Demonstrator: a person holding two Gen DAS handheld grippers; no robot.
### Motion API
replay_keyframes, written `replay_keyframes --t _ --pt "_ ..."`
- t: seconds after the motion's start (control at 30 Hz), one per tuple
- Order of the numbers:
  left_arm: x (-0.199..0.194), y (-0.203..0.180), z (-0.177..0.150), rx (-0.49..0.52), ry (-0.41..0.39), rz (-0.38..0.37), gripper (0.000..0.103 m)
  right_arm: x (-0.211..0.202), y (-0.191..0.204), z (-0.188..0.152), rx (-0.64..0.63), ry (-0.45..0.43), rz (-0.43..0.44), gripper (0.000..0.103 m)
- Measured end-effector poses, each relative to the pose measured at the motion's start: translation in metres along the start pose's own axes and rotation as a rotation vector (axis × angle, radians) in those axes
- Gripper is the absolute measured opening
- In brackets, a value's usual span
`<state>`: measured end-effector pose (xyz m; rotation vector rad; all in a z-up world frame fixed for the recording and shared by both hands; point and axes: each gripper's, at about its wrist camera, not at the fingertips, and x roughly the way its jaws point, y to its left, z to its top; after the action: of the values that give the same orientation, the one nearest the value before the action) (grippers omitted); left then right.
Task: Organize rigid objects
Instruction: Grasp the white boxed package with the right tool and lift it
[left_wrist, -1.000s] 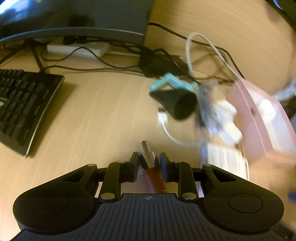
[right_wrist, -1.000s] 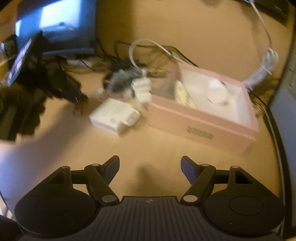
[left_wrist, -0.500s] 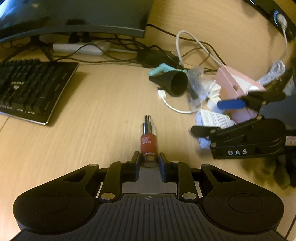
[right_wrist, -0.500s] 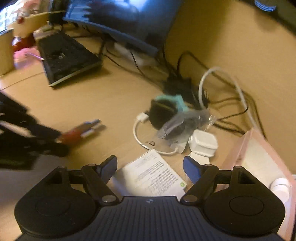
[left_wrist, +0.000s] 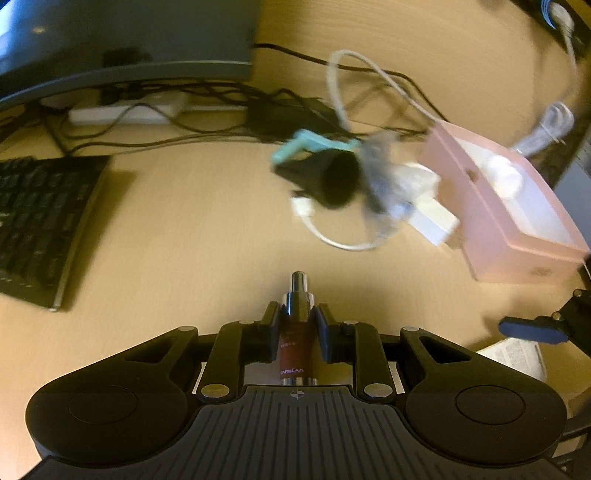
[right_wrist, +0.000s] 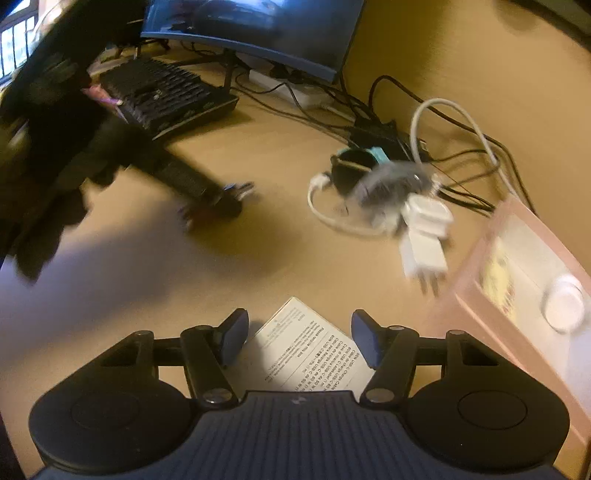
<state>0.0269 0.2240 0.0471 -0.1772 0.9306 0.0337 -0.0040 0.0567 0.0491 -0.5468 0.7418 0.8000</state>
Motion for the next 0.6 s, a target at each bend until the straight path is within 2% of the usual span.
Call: replay_keyframes --t 0.23,0.3,0.43,0.6 --pt "-0.007 -0.045 -0.021 0.028 0.039 -0.094 0.024 -0.032 -0.008 -0.041 0.029 0.008 -0.12 0.064" --pt "-0.009 -0.06 -0.028 0.044 0.054 -0.124 0.024 -0.038 -0.008 -0.05 0.045 0.012 -0.165 0.067" --pt "-0.01 -0.082 -0.036 0.093 0.074 -0.175 0.024 -0.049 -0.01 -0.066 0.089 0.015 -0.227 0.068" --pt "-0.01 -0.094 -0.038 0.124 0.078 -0.165 0.025 -0.062 -0.016 -0.082 0.157 0.02 -0.274 0.069"
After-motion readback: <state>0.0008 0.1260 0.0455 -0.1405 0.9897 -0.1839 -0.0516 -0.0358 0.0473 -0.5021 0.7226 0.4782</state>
